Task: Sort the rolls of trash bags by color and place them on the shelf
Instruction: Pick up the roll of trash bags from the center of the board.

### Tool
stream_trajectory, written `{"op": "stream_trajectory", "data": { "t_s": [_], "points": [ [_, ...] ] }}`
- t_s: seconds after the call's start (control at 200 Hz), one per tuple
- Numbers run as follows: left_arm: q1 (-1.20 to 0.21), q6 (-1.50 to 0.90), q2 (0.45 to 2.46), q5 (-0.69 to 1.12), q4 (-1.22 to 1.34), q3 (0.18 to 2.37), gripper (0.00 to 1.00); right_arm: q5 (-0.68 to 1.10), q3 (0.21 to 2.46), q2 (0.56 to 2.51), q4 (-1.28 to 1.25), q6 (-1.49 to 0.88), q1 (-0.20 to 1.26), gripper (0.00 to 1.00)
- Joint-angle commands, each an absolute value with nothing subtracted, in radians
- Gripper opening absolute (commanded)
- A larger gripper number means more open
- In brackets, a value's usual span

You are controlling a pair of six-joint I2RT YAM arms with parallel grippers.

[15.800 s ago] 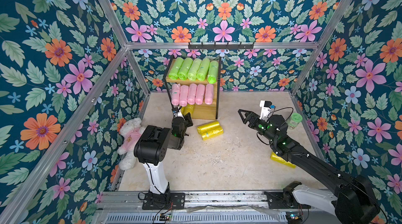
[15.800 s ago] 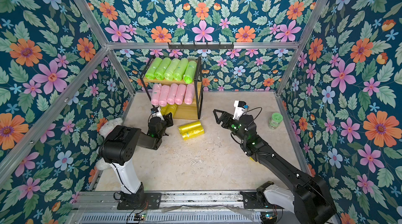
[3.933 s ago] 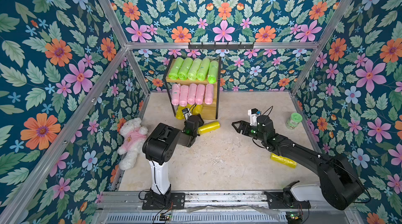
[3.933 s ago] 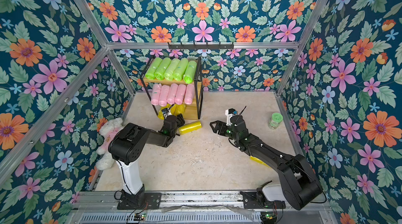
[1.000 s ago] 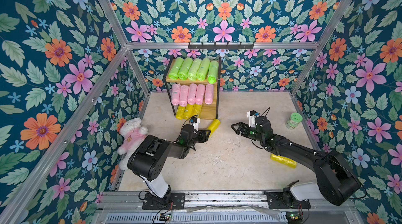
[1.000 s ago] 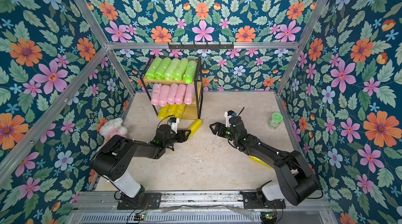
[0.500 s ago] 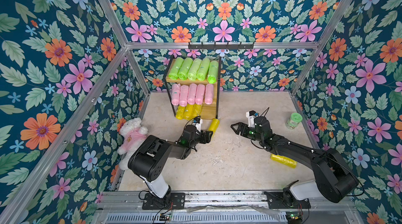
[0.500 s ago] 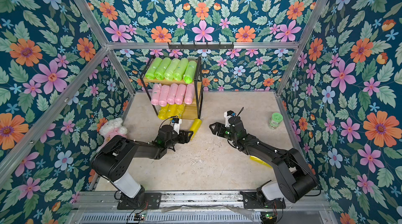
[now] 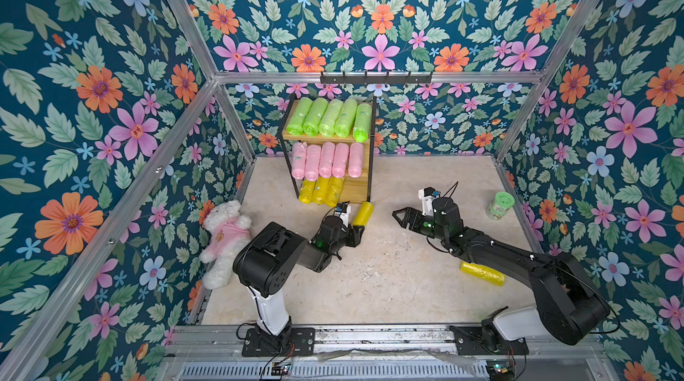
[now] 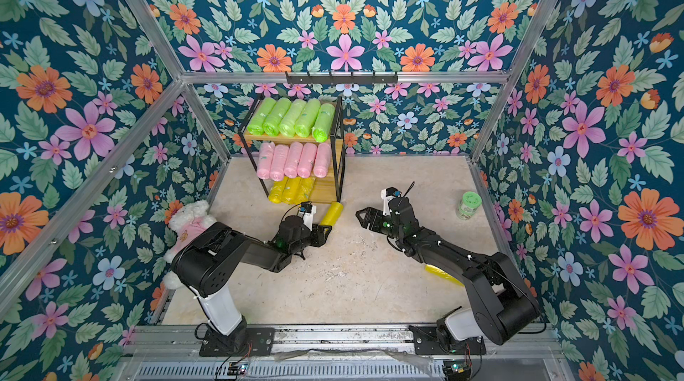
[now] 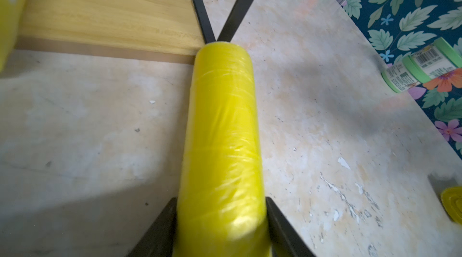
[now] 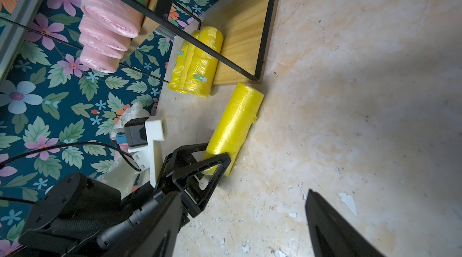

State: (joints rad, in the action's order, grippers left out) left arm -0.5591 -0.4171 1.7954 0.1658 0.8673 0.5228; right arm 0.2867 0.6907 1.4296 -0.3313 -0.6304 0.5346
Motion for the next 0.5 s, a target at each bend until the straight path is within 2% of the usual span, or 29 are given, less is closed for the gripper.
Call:
{"op": "stream_trajectory", "data": {
  "t_s": [0.0, 0.255, 0.495],
  "points": [
    [-0.560, -0.435, 1.767, 0.116, 0.972, 0.478, 0.48, 0.286, 0.683, 1.422, -0.338, -0.625, 0.536, 0.83],
    [-0.555, -0.429, 1.576, 0.027, 0.956, 0.330, 0.45, 0.276, 0.675, 1.414, -0.341, -0.624, 0.537, 0.83],
    [-0.529, -0.402, 1.616, -0.043, 0.890, 0.452, 0.44, 0.295, 0.690, 1.430, -0.350, -0.627, 0.537, 0.83]
  ]
}}
